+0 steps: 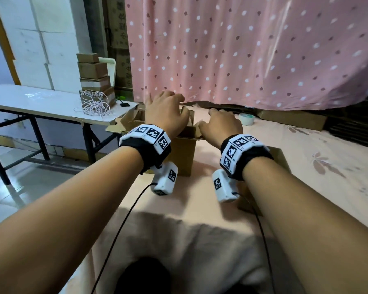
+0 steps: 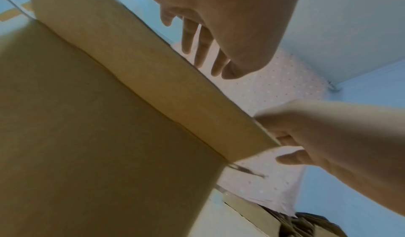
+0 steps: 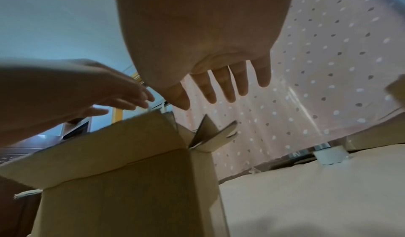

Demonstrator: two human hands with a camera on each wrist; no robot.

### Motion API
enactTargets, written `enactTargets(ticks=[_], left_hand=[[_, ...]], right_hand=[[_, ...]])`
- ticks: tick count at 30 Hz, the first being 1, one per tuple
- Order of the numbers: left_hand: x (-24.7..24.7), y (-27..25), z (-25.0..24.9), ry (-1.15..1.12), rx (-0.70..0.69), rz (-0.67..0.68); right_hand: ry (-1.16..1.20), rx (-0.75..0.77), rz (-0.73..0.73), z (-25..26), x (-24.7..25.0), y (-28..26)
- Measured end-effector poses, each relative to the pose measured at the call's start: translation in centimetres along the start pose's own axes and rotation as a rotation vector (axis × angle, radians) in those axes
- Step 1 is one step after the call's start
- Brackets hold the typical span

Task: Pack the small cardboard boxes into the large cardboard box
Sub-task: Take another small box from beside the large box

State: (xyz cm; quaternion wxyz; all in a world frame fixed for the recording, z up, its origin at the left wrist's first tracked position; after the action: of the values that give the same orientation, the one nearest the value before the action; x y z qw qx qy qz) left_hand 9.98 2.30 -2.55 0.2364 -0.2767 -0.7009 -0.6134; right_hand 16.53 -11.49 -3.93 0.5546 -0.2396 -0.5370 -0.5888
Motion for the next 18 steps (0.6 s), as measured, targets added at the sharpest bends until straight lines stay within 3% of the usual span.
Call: enactTargets(ticks=[8, 11, 15, 18], left_hand=[[-3.5, 0.8, -6.6, -0.129, -0.116, 0.026], [-4.8, 0.2, -8.6, -0.179, -0.189, 0.073], [-7.2, -1.1, -10.4, -0.190, -0.224, 0.238], [-9.0, -2.2, -10.9, -0.215, -0.258, 0.315]], right_hand=[[-0.126, -0.157, 0.022, -5.5, 1.7, -0.8], [-0.218, -0.234, 0.099, -7.4, 1.7, -1.0], [-0.283, -0.381, 0.267, -9.8, 0.0, -1.6], [-0.291, -0.369, 0.275, -10.2, -0.6, -2.1]])
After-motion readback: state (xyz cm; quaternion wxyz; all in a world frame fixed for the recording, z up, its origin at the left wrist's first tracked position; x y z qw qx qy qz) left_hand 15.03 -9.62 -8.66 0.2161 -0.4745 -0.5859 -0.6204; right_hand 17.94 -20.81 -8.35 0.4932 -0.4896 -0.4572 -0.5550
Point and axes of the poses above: each hand's wrist, its own y-axis towards the middle knuckle, its own x-axis out of the back of the hand, z = x × y, the point moved 4 cm from there along y, towards the middle knuckle, and after that the axes turned 12 degrees about -x, right-handed, at the moved point
